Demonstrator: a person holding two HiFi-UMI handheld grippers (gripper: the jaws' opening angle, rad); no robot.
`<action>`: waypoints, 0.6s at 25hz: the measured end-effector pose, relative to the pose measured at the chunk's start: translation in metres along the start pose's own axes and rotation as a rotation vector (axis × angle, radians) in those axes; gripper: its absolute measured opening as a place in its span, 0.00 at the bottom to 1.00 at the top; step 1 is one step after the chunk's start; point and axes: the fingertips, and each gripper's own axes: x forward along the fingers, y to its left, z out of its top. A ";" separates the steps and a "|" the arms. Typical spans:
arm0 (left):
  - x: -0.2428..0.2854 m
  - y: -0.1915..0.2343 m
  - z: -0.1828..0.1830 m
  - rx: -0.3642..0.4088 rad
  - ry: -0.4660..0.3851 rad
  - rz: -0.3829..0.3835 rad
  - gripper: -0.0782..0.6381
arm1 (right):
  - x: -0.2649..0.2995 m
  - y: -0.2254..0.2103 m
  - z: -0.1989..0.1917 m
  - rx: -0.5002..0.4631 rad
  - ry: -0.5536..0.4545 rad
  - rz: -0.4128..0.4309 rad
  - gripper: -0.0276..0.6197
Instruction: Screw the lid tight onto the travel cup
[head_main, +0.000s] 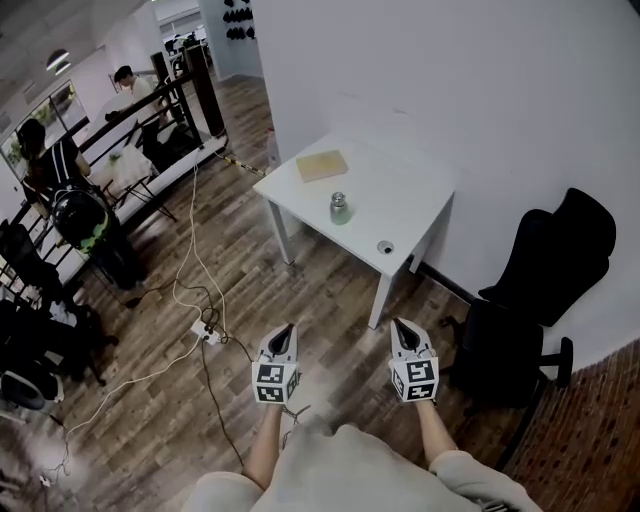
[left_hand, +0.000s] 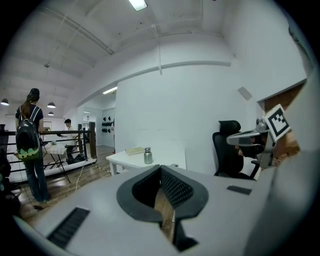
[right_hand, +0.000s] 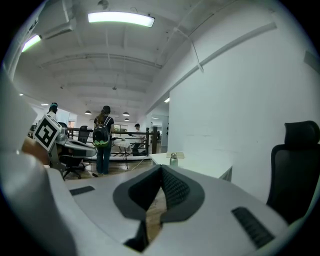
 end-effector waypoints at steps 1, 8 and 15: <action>0.002 -0.001 -0.001 -0.001 0.002 0.000 0.12 | 0.002 -0.002 -0.001 0.002 0.001 0.001 0.04; 0.036 0.004 0.002 0.002 0.010 -0.009 0.12 | 0.031 -0.017 -0.003 -0.002 0.016 -0.002 0.04; 0.098 0.033 0.009 0.004 0.007 -0.041 0.12 | 0.094 -0.033 -0.003 0.007 0.037 -0.011 0.04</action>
